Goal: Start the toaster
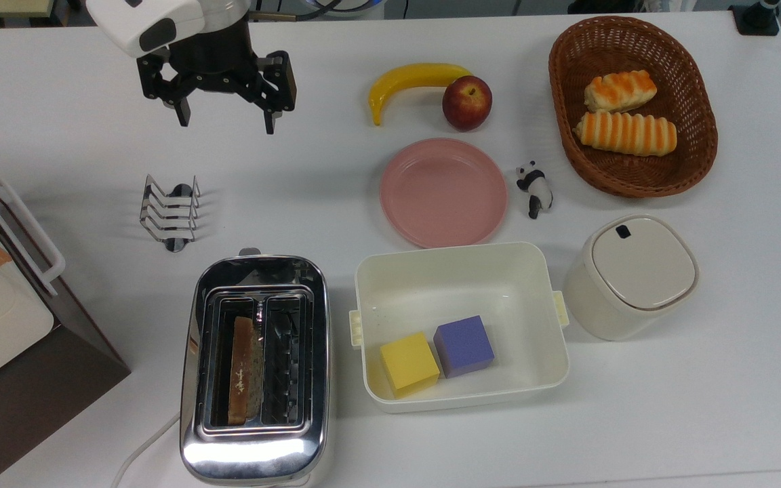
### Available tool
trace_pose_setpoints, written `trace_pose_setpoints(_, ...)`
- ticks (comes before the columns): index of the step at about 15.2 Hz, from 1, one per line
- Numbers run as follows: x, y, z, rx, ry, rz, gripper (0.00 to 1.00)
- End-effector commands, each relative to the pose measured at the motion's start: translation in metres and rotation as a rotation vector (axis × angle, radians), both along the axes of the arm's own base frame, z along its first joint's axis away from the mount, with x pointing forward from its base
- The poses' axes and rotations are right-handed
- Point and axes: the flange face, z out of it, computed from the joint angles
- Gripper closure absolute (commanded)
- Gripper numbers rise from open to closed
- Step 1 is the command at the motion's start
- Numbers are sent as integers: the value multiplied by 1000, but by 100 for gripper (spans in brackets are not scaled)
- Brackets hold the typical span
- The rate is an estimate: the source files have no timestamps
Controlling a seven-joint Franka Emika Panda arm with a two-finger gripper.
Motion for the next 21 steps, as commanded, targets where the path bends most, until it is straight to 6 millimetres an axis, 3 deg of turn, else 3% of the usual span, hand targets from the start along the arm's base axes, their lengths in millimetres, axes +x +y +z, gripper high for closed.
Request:
trace_pose_setpoints(1, -10, 1, 4, 1, 15, 10, 0)
trace_pose_setpoints(5, -9, 2, 1, 3, 20, 12, 3)
trace_pose_setpoints(9, -8, 1, -1, 4, 20, 19, 50)
trace_pose_setpoints(12, -8, 2, -3, 6, 26, 15, 91)
trace_pose_setpoints(13, -8, 2, -4, 8, 28, 15, 100)
trace_pose_setpoints(19, -4, 3, -11, 16, 27, 9, 100)
trace_pose_setpoints(21, 3, 4, -22, 32, 35, 3, 100)
